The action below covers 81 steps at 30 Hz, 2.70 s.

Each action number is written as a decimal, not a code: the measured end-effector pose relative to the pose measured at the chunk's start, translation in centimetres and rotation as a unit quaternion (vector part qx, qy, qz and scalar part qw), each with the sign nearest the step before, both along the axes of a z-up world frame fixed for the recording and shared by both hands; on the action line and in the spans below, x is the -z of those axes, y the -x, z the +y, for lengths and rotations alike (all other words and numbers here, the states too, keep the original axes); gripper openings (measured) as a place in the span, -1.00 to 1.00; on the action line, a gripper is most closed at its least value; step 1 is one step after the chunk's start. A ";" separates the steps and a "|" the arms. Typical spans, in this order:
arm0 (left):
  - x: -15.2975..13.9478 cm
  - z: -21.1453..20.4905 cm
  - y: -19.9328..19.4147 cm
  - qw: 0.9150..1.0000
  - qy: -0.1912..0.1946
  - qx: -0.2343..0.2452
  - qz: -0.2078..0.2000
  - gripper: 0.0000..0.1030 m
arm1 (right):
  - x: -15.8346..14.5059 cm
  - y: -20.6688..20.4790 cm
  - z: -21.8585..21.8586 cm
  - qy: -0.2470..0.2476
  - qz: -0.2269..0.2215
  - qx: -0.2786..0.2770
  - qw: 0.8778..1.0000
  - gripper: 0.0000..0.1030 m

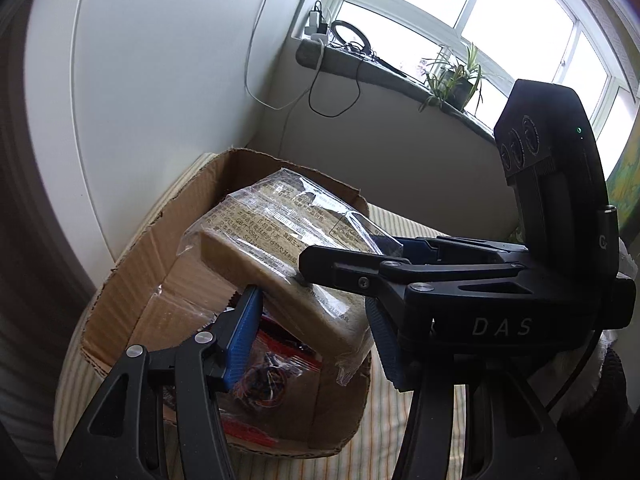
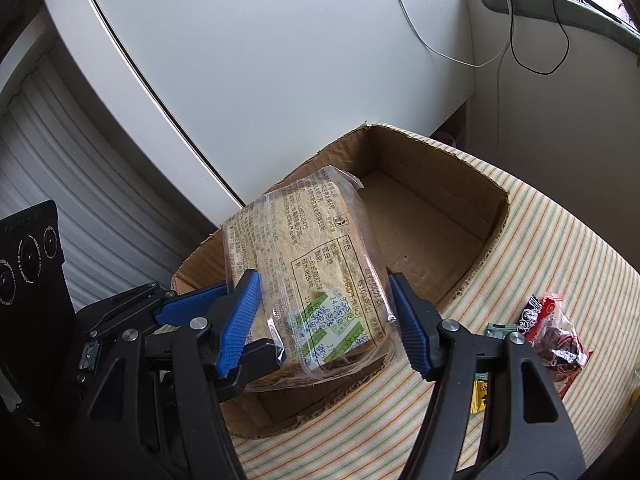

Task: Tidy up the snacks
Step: 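Carry the bread loaf into the cardboard box and release it, then move both tools back over the loose snacks on the table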

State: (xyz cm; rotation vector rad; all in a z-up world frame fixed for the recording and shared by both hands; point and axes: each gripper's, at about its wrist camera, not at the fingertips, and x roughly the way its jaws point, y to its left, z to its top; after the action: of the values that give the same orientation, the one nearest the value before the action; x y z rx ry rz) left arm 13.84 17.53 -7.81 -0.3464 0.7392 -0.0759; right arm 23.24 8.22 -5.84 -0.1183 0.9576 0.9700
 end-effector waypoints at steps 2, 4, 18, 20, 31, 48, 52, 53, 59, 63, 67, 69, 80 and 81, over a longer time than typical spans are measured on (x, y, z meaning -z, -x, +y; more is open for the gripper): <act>0.3 0.5 0.0 1.000 0.000 -0.004 0.003 0.00 | 0.2 -0.1 0.4 0.003 -0.001 -0.003 1.000 0.31; 0.5 0.7 0.0 1.000 -0.001 -0.007 0.005 0.00 | 0.4 -0.2 0.7 0.005 -0.001 -0.003 1.000 0.31; 1.1 2.4 -0.1 0.999 -0.017 -0.044 0.016 0.00 | -0.7 -0.2 -0.7 -0.008 -0.008 0.016 1.000 0.31; 1.0 2.3 0.0 0.999 -0.018 -0.046 0.015 0.00 | -0.8 -0.2 -1.4 -0.009 -0.010 0.019 1.000 0.31; -0.4 -0.8 0.5 0.999 -0.022 -0.029 -0.002 0.00 | -1.6 0.1 -9.2 0.000 -0.036 0.062 0.997 0.31; 1.2 -11.5 -1.4 0.997 -0.021 0.070 0.025 0.00 | 0.6 -1.6 -26.0 0.039 -0.050 0.176 0.982 0.31; 2.7 -13.1 -2.7 0.996 -0.023 0.078 0.046 0.00 | 1.5 -2.1 -28.5 0.044 -0.048 0.192 0.979 0.31; 3.0 -13.3 -3.0 0.995 -0.026 0.078 0.049 0.00 | 1.7 -2.2 -29.1 0.044 -0.046 0.194 0.979 0.31; 4.5 -13.7 -5.1 0.995 -0.045 0.067 0.065 0.00 | 2.7 -3.3 -31.4 0.041 -0.037 0.210 0.976 0.31; 5.5 -13.2 -6.2 0.994 -0.044 0.058 0.075 0.00 | 3.6 -4.1 -32.0 0.043 -0.031 0.212 0.976 0.31; 6.0 -13.0 -6.8 0.994 -0.045 0.056 0.080 0.00 | 4.4 -4.8 -32.0 0.044 -0.026 0.213 0.976 0.31; 6.2 -13.0 -7.1 0.994 -0.044 0.055 0.082 0.00 | 4.6 -5.0 -32.0 0.044 -0.024 0.212 0.976 0.31; 6.1 -15.8 -6.7 0.987 -0.076 0.112 0.088 0.00 | 5.6 -6.0 -31.6 0.054 -0.018 0.211 0.976 0.31; 6.1 -15.9 -6.7 0.986 -0.079 0.116 0.086 0.00 | 5.7 -6.1 -31.5 0.056 -0.018 0.211 0.976 0.31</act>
State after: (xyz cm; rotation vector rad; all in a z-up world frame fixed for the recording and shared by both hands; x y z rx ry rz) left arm 20.51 1.66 -13.90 -0.1148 0.9498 -0.2078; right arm 29.33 -23.33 -11.54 -0.0247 0.9551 0.5212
